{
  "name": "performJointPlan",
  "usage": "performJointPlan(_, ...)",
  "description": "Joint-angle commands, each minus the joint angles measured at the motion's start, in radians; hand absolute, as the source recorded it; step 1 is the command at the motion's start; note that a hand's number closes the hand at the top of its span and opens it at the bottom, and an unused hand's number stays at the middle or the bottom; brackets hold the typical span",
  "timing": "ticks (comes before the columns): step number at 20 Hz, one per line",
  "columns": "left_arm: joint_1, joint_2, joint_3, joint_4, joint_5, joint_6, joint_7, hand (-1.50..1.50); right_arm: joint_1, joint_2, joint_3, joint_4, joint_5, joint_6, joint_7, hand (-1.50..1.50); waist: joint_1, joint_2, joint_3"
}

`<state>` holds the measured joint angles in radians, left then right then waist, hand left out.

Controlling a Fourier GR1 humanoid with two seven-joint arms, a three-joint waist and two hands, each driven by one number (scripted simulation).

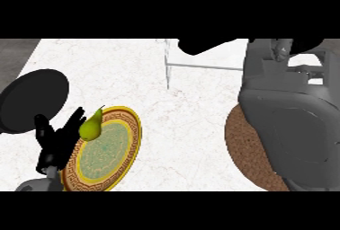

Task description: Pick the cupcake from the placemat and place it in the tiered shelf

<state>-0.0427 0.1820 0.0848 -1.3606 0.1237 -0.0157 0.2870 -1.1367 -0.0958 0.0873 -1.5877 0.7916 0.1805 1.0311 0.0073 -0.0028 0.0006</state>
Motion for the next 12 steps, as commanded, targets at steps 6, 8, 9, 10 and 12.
performJointPlan(6,0.019,-0.003,-0.01,-0.047,-0.008,-0.003,0.029,0.0,-0.154,-0.118,-0.146,0.253,-0.028,0.024,-0.091,1.5,0.005,0.003,-0.001)
performJointPlan(8,-0.028,-0.037,-0.024,0.024,-0.034,0.024,0.005,0.0,-0.158,-0.144,-0.179,0.36,-0.044,-0.009,-0.185,1.5,0.005,0.008,-0.001)
performJointPlan(9,-0.052,-0.034,-0.016,0.063,-0.033,0.016,-0.022,0.0,-0.201,-0.163,-0.195,0.387,-0.065,0.031,-0.18,1.5,0.003,0.007,-0.002)
performJointPlan(10,-0.019,-0.005,0.008,-0.009,0.007,-0.007,0.039,0.0,-0.166,-0.158,-0.194,0.385,-0.066,0.015,-0.199,1.5,0.005,0.005,-0.001)
performJointPlan(12,-0.025,-0.022,-0.01,0.009,-0.021,0.008,0.014,0.0,-0.224,-0.203,-0.227,0.474,-0.101,0.051,-0.266,1.5,0.007,0.007,-0.001)
